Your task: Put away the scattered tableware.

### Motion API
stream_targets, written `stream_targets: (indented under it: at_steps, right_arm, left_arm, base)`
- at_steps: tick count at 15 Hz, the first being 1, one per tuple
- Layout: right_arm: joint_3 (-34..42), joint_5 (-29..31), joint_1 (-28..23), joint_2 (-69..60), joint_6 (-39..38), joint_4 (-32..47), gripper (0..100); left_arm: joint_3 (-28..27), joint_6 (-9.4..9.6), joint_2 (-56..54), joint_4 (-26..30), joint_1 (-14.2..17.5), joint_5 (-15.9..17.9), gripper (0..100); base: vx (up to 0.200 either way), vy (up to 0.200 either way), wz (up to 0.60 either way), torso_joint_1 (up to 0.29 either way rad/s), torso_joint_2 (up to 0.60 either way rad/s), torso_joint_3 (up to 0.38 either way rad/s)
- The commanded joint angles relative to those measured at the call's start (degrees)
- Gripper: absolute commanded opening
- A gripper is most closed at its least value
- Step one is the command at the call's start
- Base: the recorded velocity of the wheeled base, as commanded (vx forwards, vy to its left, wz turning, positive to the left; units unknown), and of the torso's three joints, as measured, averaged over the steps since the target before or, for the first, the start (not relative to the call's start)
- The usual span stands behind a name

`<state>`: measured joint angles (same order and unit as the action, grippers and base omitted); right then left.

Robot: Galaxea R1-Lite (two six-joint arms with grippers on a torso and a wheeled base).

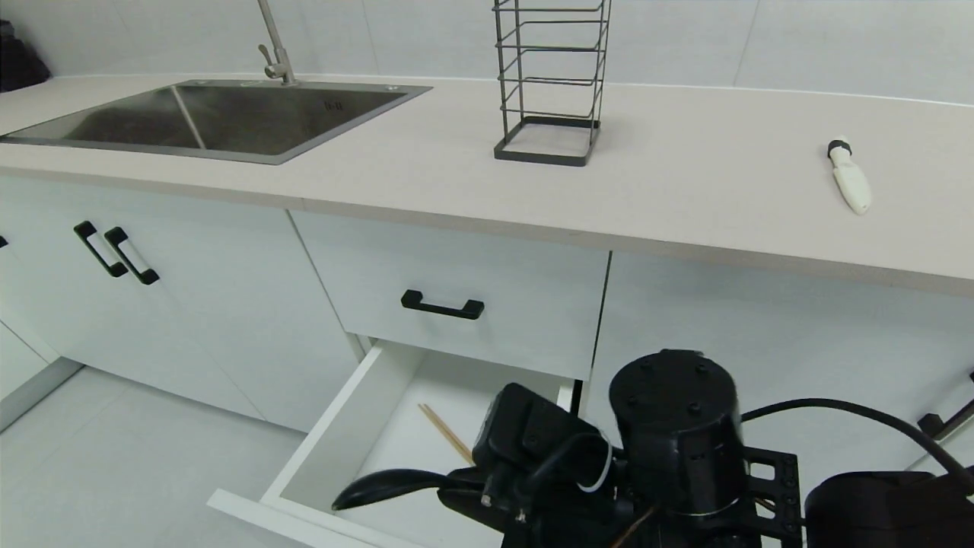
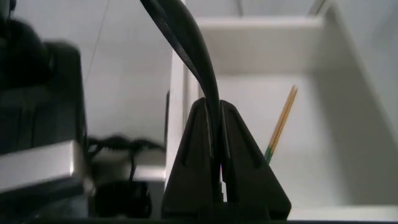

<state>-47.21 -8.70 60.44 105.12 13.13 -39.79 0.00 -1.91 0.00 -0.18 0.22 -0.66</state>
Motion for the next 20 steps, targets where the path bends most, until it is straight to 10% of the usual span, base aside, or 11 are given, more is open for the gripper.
stream_targets:
  at_steps: [1, 20]
  right_arm:
    - [-4.47, -0.44, 0.38, -4.48, 0.41, 10.43, 0]
    - [-32.77, 9.41, -2.08, 19.42, -0.03, 28.19, 0]
  left_arm:
    - [0.0, -0.02, 0.0, 0.01, 0.04, -0.04, 100]
    - [0.0, -0.02, 0.0, 0.01, 0.04, -0.04, 100]
  base:
    - [0.0, 0.0, 0.0, -0.105, 0.26, 0.129]
    - [0.0, 0.0, 0.0, -0.005, 0.05, 0.013]
